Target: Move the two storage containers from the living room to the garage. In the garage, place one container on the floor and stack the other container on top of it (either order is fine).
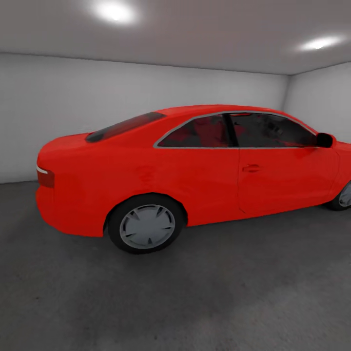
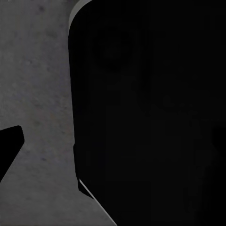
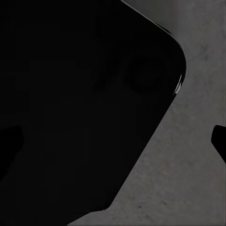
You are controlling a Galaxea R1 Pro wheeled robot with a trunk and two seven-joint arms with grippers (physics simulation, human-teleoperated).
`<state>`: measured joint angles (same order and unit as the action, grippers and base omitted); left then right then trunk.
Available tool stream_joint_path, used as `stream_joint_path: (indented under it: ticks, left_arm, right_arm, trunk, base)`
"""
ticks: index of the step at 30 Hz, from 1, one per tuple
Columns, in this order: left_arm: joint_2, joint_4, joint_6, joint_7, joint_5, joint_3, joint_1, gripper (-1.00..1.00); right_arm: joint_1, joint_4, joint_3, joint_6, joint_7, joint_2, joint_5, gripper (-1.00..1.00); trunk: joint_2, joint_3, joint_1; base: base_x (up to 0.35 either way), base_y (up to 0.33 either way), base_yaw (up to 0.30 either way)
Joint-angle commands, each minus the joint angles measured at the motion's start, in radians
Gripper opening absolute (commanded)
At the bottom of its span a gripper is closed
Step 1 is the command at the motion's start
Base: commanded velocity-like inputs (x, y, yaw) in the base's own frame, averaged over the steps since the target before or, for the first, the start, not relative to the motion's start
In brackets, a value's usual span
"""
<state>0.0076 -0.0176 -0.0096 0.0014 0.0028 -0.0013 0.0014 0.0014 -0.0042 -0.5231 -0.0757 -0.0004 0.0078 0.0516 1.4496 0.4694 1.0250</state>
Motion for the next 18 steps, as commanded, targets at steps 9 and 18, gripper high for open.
stream_joint_path:
  ticks: [9,18]
  left_arm:
    - [0.000,-0.001,-0.001,0.000,0.000,0.000,0.000,1.00]
    - [0.000,-0.001,-0.001,0.000,0.000,0.000,0.000,1.00]
  right_arm:
    - [0.000,0.000,-0.005,-0.025,0.000,-0.002,0.006,1.00]
    - [0.000,0.000,-0.006,-0.036,0.001,-0.001,0.006,1.00]
  trunk:
    - [0.000,0.001,0.000]
    - [0.000,0.001,0.000]
  base:
    - [0.000,0.000,-0.145]
    - [0.000,0.000,-0.243]
